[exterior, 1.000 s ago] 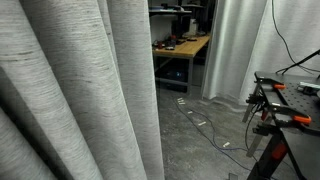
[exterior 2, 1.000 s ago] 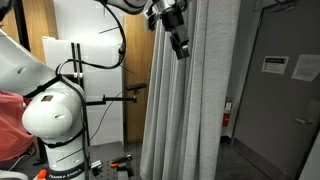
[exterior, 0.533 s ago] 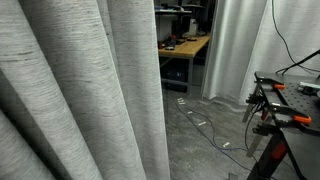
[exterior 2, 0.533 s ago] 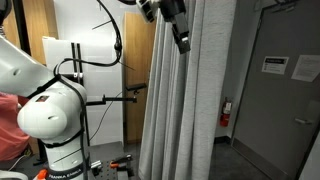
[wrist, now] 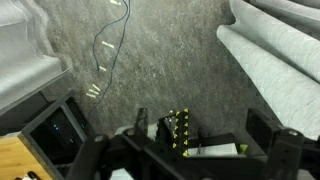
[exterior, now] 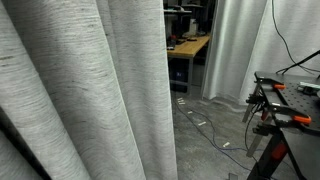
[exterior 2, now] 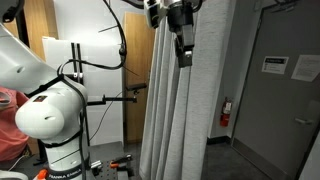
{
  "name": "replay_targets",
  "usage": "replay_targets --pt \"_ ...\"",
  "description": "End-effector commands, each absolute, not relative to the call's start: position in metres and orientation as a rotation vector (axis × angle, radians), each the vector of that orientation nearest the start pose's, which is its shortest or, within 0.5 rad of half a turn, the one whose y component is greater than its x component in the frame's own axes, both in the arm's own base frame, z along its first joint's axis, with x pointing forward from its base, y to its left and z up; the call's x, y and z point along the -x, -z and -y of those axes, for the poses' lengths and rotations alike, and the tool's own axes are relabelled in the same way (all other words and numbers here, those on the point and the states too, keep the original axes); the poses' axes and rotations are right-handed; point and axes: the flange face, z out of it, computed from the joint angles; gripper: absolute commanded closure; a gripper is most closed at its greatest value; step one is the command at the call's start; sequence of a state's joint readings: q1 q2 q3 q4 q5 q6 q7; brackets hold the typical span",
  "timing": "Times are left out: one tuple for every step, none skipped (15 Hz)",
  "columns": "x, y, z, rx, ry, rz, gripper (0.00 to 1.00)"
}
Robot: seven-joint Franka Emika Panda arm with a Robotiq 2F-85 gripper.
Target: Slide the curtain to the left
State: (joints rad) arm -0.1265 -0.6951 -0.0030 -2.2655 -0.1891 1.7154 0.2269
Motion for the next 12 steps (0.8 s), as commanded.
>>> replay_targets --pt "-0.356 -0.598 0.066 3.257 0.197 -0.5 0.0" --pt "-0.359 -0.591 0.066 3.252 0.197 -0.502 0.0" --pt "-0.362 -0.586 0.065 3.245 0.204 -0.509 0.0" --pt "-0.364 -0.58 0.064 3.239 0.228 -0.519 0.0" --pt "-0.367 -0.576 0.063 3.225 0.254 -0.519 0.0" --pt "-0.371 -0.571 0.06 3.209 0.276 -0.515 0.0" --pt "-0.374 -0.566 0.059 3.196 0.294 -0.509 0.0" --pt "-0.377 -0.562 0.057 3.186 0.31 -0.505 0.0" --pt "-0.379 -0.559 0.056 3.18 0.325 -0.498 0.0" --pt "-0.381 -0.557 0.055 3.174 0.337 -0.493 0.0" --pt "-0.383 -0.554 0.054 3.169 0.347 -0.489 0.0" --pt "-0.385 -0.552 0.052 3.164 0.353 -0.483 0.0"
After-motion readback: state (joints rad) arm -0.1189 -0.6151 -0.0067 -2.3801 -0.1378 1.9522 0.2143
